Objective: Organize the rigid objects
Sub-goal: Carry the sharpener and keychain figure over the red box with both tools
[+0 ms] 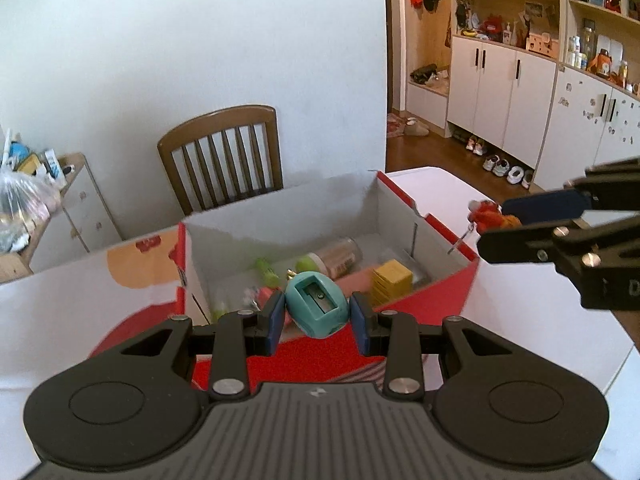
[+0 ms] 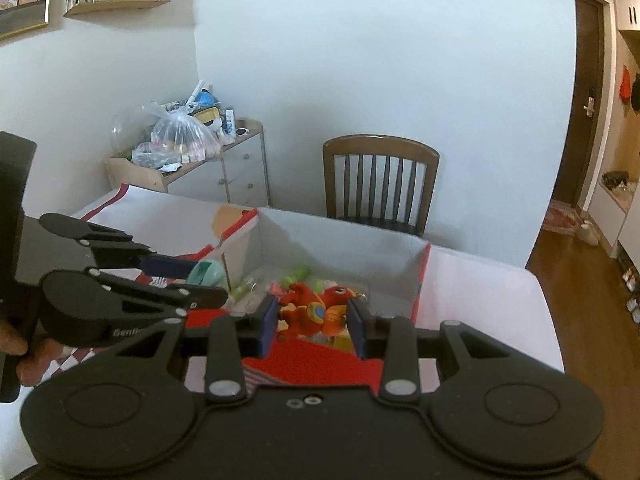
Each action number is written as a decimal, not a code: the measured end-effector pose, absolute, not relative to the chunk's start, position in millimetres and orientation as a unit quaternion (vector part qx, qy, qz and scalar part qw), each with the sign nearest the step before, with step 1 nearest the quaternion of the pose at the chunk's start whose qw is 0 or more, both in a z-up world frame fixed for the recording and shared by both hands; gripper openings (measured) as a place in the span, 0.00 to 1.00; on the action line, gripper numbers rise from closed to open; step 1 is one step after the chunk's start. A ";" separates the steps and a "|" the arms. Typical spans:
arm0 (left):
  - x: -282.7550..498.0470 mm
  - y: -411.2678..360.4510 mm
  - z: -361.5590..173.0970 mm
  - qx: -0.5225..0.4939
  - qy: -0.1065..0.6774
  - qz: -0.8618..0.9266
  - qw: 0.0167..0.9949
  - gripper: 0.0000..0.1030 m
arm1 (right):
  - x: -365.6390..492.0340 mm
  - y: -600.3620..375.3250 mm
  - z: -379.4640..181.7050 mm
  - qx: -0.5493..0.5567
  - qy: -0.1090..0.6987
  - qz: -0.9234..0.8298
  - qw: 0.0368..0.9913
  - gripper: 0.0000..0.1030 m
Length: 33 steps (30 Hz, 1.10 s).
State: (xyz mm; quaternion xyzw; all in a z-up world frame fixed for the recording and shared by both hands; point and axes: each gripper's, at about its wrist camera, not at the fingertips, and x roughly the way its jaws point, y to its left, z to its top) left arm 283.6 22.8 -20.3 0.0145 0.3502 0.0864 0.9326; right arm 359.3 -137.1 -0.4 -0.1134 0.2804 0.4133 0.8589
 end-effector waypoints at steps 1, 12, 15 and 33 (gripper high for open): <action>286.7 25.6 -20.5 0.018 0.351 0.087 0.932 0.33 | 362.8 -134.2 0.3 -0.116 0.280 0.414 0.858 0.35; 336.7 68.6 -43.6 0.023 0.395 0.087 0.914 0.33 | 406.9 -87.2 -15.3 -0.149 0.293 0.404 0.854 0.35; 353.7 78.4 -56.2 0.027 0.413 0.088 0.906 0.33 | 418.5 -75.0 -25.6 -0.151 0.306 0.398 0.852 0.35; 432.8 88.6 -106.8 0.024 0.500 0.061 0.864 0.33 | 454.5 -33.0 -88.4 -0.219 0.372 0.374 0.821 0.35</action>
